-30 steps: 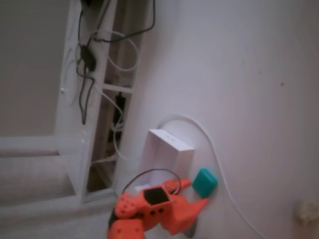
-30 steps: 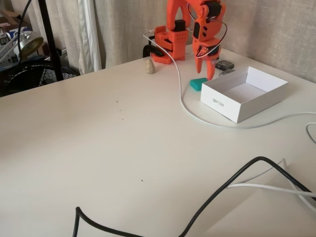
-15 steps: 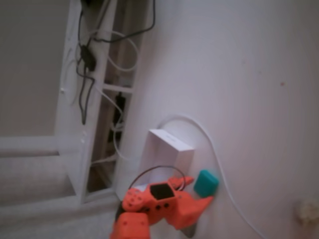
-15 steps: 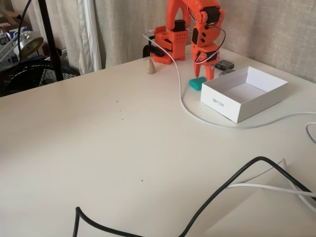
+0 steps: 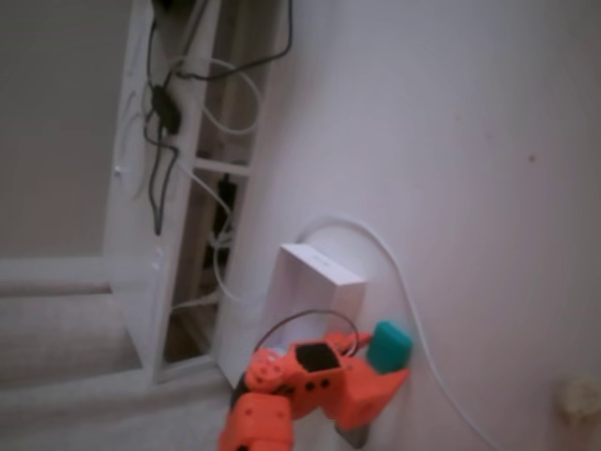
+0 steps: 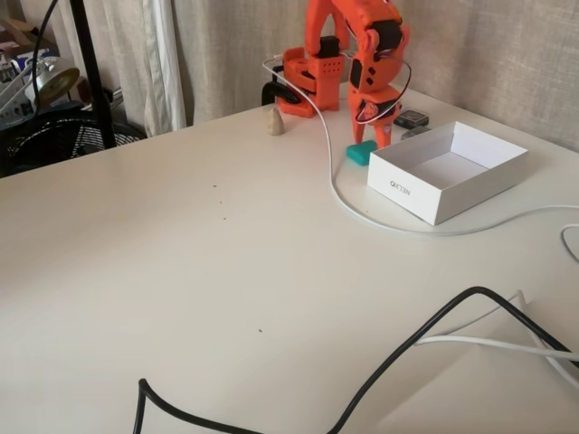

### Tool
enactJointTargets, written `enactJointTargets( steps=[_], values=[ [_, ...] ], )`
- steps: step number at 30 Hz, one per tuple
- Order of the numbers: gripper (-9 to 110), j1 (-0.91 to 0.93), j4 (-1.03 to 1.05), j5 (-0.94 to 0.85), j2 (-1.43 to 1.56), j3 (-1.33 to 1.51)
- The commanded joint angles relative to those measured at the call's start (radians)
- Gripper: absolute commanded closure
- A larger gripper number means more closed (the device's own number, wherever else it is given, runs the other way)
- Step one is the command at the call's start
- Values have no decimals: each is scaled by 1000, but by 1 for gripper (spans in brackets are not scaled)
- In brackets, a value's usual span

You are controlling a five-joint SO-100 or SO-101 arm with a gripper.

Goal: Grasp the green cube and put it in the bin.

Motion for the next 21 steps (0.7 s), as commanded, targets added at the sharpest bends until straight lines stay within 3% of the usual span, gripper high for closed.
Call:
enactJointTargets(
  steps=[1, 8, 19, 21],
  values=[
    [75, 11, -9, 5, -5, 0],
    [76, 12, -11, 5, -3, -2],
    [110, 8, 8, -5, 6, -2],
    [110, 5, 14, -5, 21, -3]
  ],
)
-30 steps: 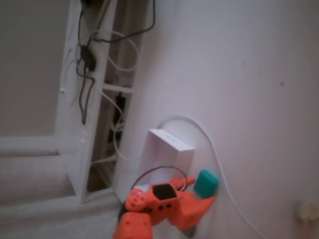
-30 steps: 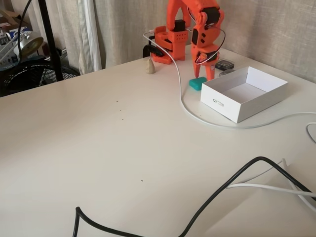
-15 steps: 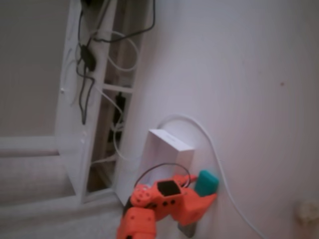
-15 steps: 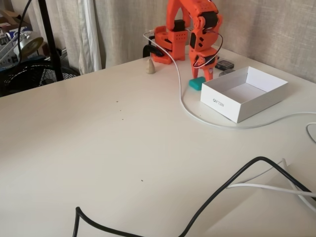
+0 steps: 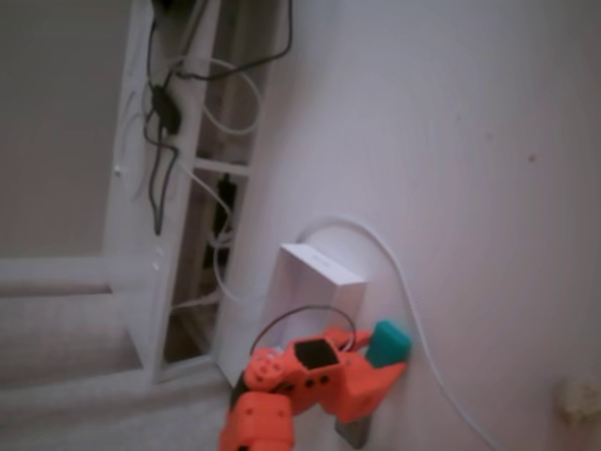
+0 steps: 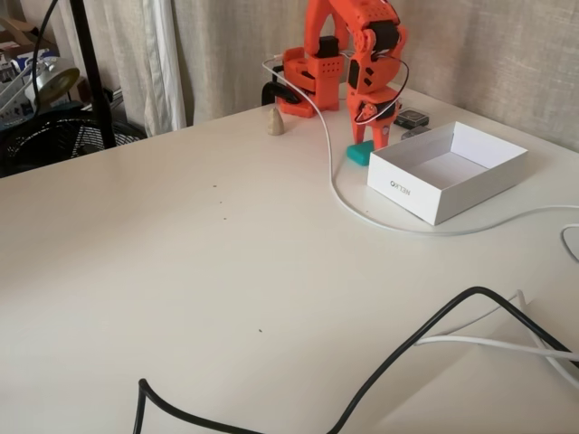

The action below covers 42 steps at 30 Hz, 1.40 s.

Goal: Grasp the green cube and put it in the bin.

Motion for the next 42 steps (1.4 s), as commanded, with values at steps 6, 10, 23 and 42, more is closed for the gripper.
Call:
enactJointTargets(
  steps=[6, 10, 23, 42],
  values=[
    [110, -41, 18, -5, 144, 3],
    [110, -95, 15, -5, 249, -3],
    [110, -229, -49, -21, 233, -385],
    [97, -141, -190, -127, -78, -425]
  ],
)
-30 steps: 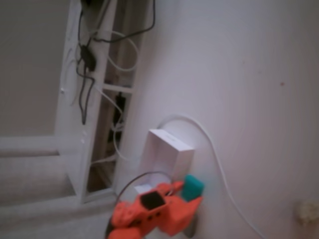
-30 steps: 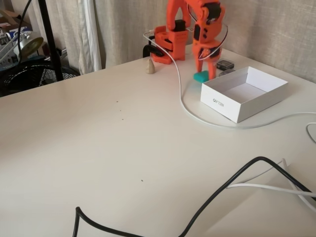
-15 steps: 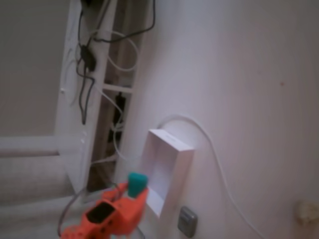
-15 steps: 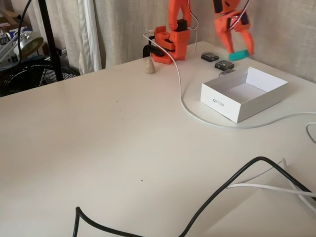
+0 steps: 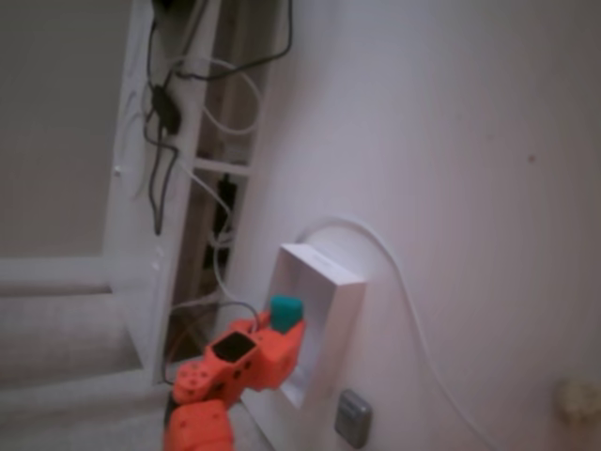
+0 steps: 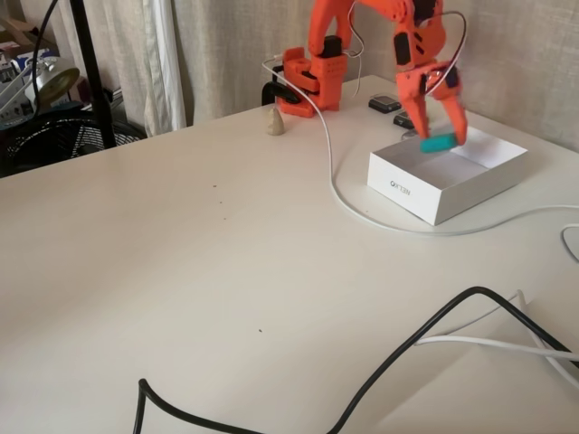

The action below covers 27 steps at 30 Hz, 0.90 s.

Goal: Grasp the green cube and put it in the bin.

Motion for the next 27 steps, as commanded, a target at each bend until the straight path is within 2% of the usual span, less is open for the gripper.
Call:
enactJointTargets(
  steps=[1, 3, 9, 19, 27],
  values=[
    [89, 11, 37, 2, 9, -3],
    [78, 8, 40, 3, 21, -6],
    [64, 5, 26, -3, 37, -23],
    [64, -20, -2, -8, 121, -28],
    [64, -141, 69, 49, 538, 107]
  ],
)
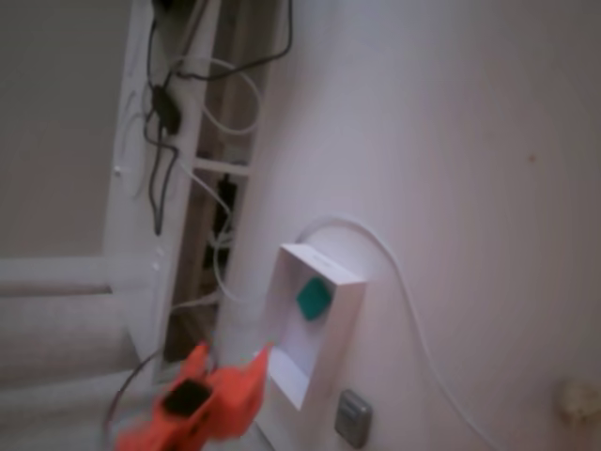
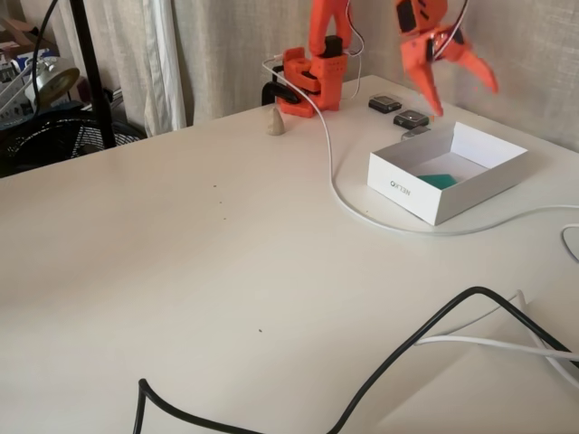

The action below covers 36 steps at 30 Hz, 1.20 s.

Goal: Grasp the green cube and put it in the bin.

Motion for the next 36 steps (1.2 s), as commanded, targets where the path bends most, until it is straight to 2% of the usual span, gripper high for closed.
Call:
enactJointTargets(
  steps=[1, 7, 13, 21, 27, 32, 36],
  values=[
    [65, -55, 8, 21, 249, 52],
    [69, -137, -60, 26, 680, 417],
    [69, -109, -46, 26, 1051, 830],
    [69, -25, -40, 20, 1296, 1134],
    [76, 2, 23, 17, 1468, 1253],
    [93, -11, 144, 17, 1552, 1272],
    [96, -3, 196, 15, 1583, 1279]
  ],
)
